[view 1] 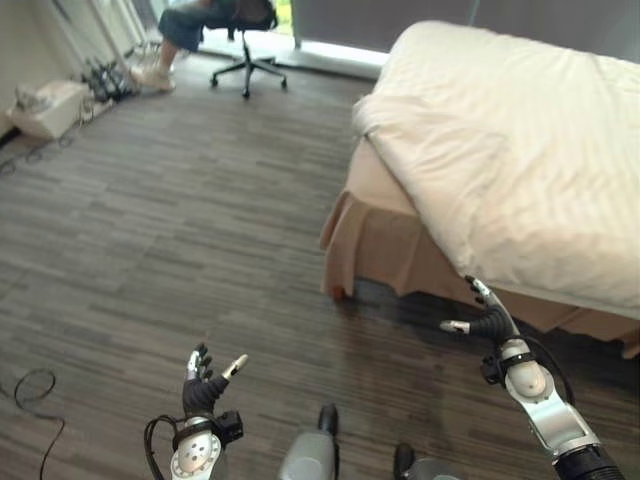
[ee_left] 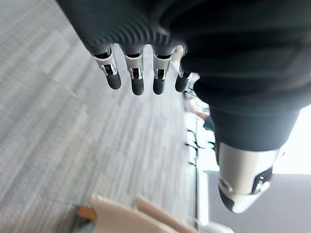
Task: Making the bed.
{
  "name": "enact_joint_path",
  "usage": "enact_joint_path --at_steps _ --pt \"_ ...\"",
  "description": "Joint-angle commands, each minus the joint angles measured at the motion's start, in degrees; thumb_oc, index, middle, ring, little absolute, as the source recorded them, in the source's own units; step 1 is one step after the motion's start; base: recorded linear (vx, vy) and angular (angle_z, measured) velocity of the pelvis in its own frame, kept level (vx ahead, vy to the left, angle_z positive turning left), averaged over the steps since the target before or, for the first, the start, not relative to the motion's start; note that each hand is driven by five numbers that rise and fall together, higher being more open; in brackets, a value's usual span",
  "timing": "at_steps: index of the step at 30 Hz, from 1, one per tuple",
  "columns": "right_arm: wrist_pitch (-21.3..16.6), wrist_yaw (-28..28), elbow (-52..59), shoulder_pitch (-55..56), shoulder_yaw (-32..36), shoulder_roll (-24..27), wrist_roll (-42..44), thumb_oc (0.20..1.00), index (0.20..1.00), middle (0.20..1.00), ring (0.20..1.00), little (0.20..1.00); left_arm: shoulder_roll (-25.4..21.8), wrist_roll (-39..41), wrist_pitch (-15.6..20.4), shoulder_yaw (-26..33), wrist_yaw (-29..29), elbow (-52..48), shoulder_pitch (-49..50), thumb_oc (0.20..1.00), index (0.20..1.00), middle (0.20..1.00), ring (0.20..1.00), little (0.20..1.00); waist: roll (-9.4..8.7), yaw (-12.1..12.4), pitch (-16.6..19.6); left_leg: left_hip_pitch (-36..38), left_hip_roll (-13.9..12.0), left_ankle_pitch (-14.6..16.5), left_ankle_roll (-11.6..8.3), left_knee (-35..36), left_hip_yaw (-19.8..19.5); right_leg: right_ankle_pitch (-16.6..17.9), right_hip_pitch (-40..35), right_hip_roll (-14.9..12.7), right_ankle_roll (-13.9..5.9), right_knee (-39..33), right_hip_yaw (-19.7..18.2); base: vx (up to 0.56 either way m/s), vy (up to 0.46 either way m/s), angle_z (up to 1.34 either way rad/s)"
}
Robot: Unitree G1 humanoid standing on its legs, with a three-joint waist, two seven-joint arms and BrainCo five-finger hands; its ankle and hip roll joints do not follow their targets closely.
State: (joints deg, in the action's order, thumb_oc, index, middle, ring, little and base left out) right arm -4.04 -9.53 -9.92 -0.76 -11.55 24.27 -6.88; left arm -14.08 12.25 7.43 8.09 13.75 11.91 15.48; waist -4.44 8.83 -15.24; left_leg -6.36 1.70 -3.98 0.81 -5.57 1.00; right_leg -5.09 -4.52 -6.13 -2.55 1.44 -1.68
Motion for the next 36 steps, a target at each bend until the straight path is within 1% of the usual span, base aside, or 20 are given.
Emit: enact_joint_path --at_steps 1,6,7,9,10,11,12,13,15,16,17,19,24,26,27,28,31,34,35,36 --pt "-3.4 -2.1 2.1 -3.6 2.6 0.1 -1.5 1.0 1.0 1.0 1.0 1.0 -3.5 -3.0 4.5 0.0 -0.9 -8.0 1.7 1.0 1.0 1.0 1.0 1.0 -0.4 0.5 1.0 -3.6 -1.2 0.0 -4.3 6.5 -5.7 -4.1 -5.9 3.4 -0.58 -4.3 3.1 0.13 0.207 0.01" --pt "-3.9 -0.9 2.7 -0.6 3.3 -2.3 -2.3 1.0 1.0 1.0 1.0 1.0 -7.7 -5.4 3.6 -0.7 -3.7 -11.6 2.2 1.0 1.0 1.0 1.0 1.0 -3.58 0.4 2.2 0.6 -1.1 1.2 -2.1 7.4 -5.7 -4.4 -1.9 0.4 -3.69 6.9 2.6 0.2 0.268 -0.08" --pt "-3.8 -0.7 2.6 -1.6 2.1 -3.0 -2.6 1.0 1.0 1.0 1.0 1.0 -9.0 -5.7 3.3 -0.5 -3.2 -11.7 2.6 1.0 1.0 1.0 1.0 1.0 -3.57 0.1 0.9 2.6 -1.9 2.1 -1.18 7.4 -5.1 0.3 1.5 -0.5 -5.32 15.3 3.7 0.14 0.249 -0.17" --pt "-3.8 -1.0 2.4 -2.4 1.6 -3.5 -2.8 1.0 1.0 1.0 1.0 1.0 -9.4 -5.9 3.2 -0.4 -2.7 -11.3 2.6 1.0 1.0 1.0 1.0 1.0 -3.39 0.5 0.4 3.4 -2.9 2.3 -0.99 7.6 -4.5 1.2 3.4 -1.1 -5.41 18.7 5.2 0.09 0.137 -0.49" --pt "-4.0 -1.0 3.0 -2.6 1.2 -4.2 -3.1 1.0 1.0 1.0 1.0 1.0 -9.6 -6.2 3.1 -0.2 -2.8 -11.3 3.5 1.0 1.0 1.0 1.0 1.0 -3.23 0.9 0.1 4.8 -4.3 3.2 -0.74 7.9 -3.3 1.6 5.0 -2.7 -5.03 20.9 10.4 0.08 0.061 -0.44" --pt "-4.0 -1.0 3.1 -2.5 1.2 -4.2 -3.1 1.0 1.0 1.0 1.0 1.0 -9.6 -6.2 3.1 -0.2 -2.8 -11.3 3.5 1.0 1.0 1.0 1.0 1.0 -3.25 0.8 0.1 4.8 -4.3 3.2 -0.76 7.9 -3.4 1.6 5.0 -2.7 -5.02 21.0 10.5 0.15 0.088 -0.29" --pt "-4.2 -1.1 3.4 -2.3 1.3 -4.2 -3.2 1.0 1.0 1.0 1.0 1.0 -9.5 -6.4 3.2 -0.3 -3.1 -11.8 3.9 1.0 1.0 1.0 1.0 1.0 -3.64 0.7 0.1 5.4 -4.4 3.6 -0.75 8.3 -3.2 1.3 5.3 -2.3 -4.7 20.1 11.8 0.18 0.016 -0.28" --pt "-4.6 -1.1 3.6 -1.2 1.8 -3.9 -2.8 1.0 1.0 1.0 1.0 1.0 -9.4 -7.1 3.1 -0.9 -4.2 -12.4 4.7 1.0 1.0 1.0 1.0 1.0 -4.66 0.2 0.2 6.4 -4.4 4.5 -0.83 8.5 -3.4 0.0 6.4 0.7 -3.99 16.5 12.0 0.18 0.018 -0.23" --pt "-4.6 -1.1 3.6 -1.1 1.8 -3.8 -2.8 1.0 1.0 1.0 1.0 1.0 -9.4 -7.1 3.1 -0.9 -4.2 -12.4 4.8 1.0 1.0 1.0 1.0 1.0 -4.62 0.2 0.2 6.4 -4.4 4.5 -0.84 8.5 -3.4 0.0 6.3 0.8 -3.98 16.4 12.0 0.16 -0.033 0.0" --pt "-5.0 -0.9 3.8 -0.5 2.1 -3.3 -0.8 1.0 1.0 1.0 1.0 1.0 -9.8 -7.9 2.6 -1.9 -5.0 -11.9 4.9 1.0 1.0 1.0 1.0 1.0 -6.34 -0.6 0.1 7.4 -4.0 5.6 -1.3 8.7 -3.0 0.4 8.2 3.2 -3.75 7.8 12.6 0.21 -0.063 0.06" --pt "-5.0 -0.9 3.8 -0.4 2.1 -3.3 -0.8 1.0 1.0 1.0 1.0 1.0 -9.8 -7.9 2.6 -1.9 -5.0 -11.8 5.0 1.0 1.0 1.0 1.0 1.0 -6.16 -0.6 0.1 7.6 -4.3 5.8 -1.39 8.7 -3.0 0.8 7.7 3.6 -3.7 6.9 12.7 0.33 -0.124 0.0" --pt "-5.1 -1.0 3.7 -1.0 0.8 -4.2 0.4 1.0 1.0 1.0 1.0 1.0 -9.5 -9.2 2.3 -2.8 -4.9 -9.8 4.4 1.0 1.0 1.0 1.0 1.0 -7.97 0.0 -0.2 9.0 -5.1 9.1 -2.45 5.9 -0.4 3.7 7.5 1.9 -4.73 -0.9 19.5 0.26 -0.185 -0.08" --pt "-5.8 -0.2 2.7 0.3 -0.8 -4.8 1.0 1.0 1.0 1.0 1.0 1.0 -7.7 -9.8 3.1 -3.5 -6.3 -10.2 7.3 1.0 1.0 1.0 1.0 1.0 -9.07 0.9 1.9 10.5 -6.7 14.3 -3.8 -0.8 1.4 4.3 3.4 2.3 -3.52 -3.5 16.9 0.26 -0.137 -0.14" --pt "-5.9 0.2 2.8 0.2 -1.4 -4.7 1.1 1.0 1.0 1.0 1.0 1.0 -7.8 -9.9 3.1 -3.6 -6.3 -9.9 7.5 1.0 1.0 1.0 1.0 1.0 -8.77 1.2 2.0 9.2 -7.6 14.6 -4.58 -6.2 1.7 4.2 2.5 2.8 -2.88 -4.1 16.1 0.13 -0.089 -0.14" --pt "-5.8 0.3 3.0 -0.3 -2.2 -4.2 1.6 1.0 1.0 1.0 1.0 1.0 -8.1 -9.5 2.9 -3.9 -6.3 -9.4 7.4 1.0 1.0 1.0 1.0 1.0 -8.07 2.3 0.6 3.7 -8.8 11.4 -5.65 -18.6 0.5 3.7 0.7 3.7 -1.11 -4.5 15.1 0.05 -0.077 -0.31" --pt "-6.0 -0.1 3.1 -0.9 -2.2 -3.6 1.8 1.0 1.0 1.0 1.0 1.0 -8.3 -9.4 2.8 -4.4 -6.1 -8.9 6.7 1.0 1.0 1.0 1.0 1.0 -8.18 3.0 -0.6 0.7 -8.2 8.1 -5.7 -23.1 -1.5 3.7 0.2 3.6 -0.26 -4.7 14.5 0.04 -0.074 -0.4" --pt "-6.0 -0.2 3.5 -1.5 -1.9 -3.3 2.6 1.0 1.0 1.0 1.0 1.0 -8.3 -9.2 2.7 -5.2 -5.8 -7.6 5.4 1.0 1.0 1.0 1.0 1.0 -8.45 3.1 -2.1 -4.4 -6.8 8.6 -4.63 -28.4 -3.9 3.2 -0.4 3.7 0.18 -5.5 14.4 0.01 -0.017 -0.28" --pt "-6.1 0.0 3.8 -1.7 -1.9 -3.0 3.1 1.0 1.0 1.0 1.0 1.0 -7.8 -8.7 2.5 -6.1 -5.8 -6.5 4.7 1.0 1.0 1.0 1.0 1.0 -8.4 3.2 -2.7 -6.1 -5.9 10.1 -4.4 -24.8 -4.3 2.8 -0.5 3.4 -0.19 -5.9 13.5 0.08 0.071 -0.39" --pt "-6.1 0.3 3.4 -2.0 -1.9 -2.3 3.5 1.0 1.0 1.0 1.0 1.0 -7.6 -8.8 2.0 -7.1 -6.2 -5.1 4.3 1.0 1.0 1.0 1.0 1.0 -7.85 2.9 -2.3 -5.3 -5.0 11.7 -4.29 -17.0 -4.3 2.4 -0.4 3.4 -0.7 -6.2 12.6 0.27 0.287 -0.37" --pt "-6.3 0.5 2.9 -2.5 -2.2 -1.9 3.7 1.0 1.0 1.0 1.0 1.0 -7.5 -9.4 1.8 -7.8 -6.3 -3.3 3.7 1.0 1.0 1.0 1.0 1.0 -6.53 3.1 -1.7 -3.5 -2.9 8.2 -4.35 -5.6 -5.8 1.9 -0.5 4.3 -0.94 -6.3 10.9 0.27 0.349 -0.2"
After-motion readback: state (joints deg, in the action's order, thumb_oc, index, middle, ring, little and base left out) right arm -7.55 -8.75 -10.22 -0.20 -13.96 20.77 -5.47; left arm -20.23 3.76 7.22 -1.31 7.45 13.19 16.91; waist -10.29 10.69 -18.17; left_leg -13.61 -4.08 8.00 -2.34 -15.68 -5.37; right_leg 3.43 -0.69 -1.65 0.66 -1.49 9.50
